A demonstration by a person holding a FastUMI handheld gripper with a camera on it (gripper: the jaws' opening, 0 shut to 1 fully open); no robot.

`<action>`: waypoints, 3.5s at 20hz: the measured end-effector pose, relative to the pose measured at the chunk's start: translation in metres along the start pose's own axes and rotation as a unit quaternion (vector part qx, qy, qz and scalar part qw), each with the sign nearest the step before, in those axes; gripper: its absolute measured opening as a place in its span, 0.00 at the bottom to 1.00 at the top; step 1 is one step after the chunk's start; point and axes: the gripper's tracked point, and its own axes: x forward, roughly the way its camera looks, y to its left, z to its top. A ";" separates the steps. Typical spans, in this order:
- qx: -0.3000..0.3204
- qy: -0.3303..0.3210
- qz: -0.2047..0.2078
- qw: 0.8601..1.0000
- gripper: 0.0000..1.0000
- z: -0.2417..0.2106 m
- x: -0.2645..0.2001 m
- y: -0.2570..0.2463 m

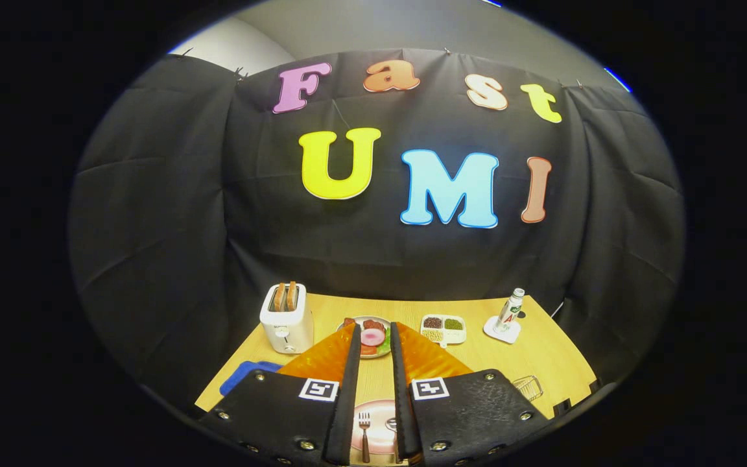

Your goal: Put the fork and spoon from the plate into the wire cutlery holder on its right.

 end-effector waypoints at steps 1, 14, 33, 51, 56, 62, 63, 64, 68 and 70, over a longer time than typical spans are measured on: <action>0.001 0.007 -0.001 1.000 0.27 -0.006 0.001 0.000; 0.051 0.170 -0.037 0.983 0.27 -0.138 0.015 -0.014; -0.032 0.509 -0.078 0.857 0.34 -0.317 -0.021 -0.037; -0.042 0.590 -0.064 0.803 0.33 -0.392 -0.007 -0.045; -0.056 0.591 -0.058 0.803 0.15 -0.397 -0.005 -0.043; -0.059 0.552 -0.068 0.829 0.10 -0.370 -0.001 -0.041; -0.062 0.539 -0.071 0.837 0.11 -0.362 0.002 -0.041; -0.068 0.528 -0.075 0.843 0.11 -0.353 0.005 -0.042; -0.100 0.506 -0.084 0.852 0.10 -0.327 0.011 -0.047; -0.117 0.496 -0.084 0.856 0.11 -0.316 0.015 -0.049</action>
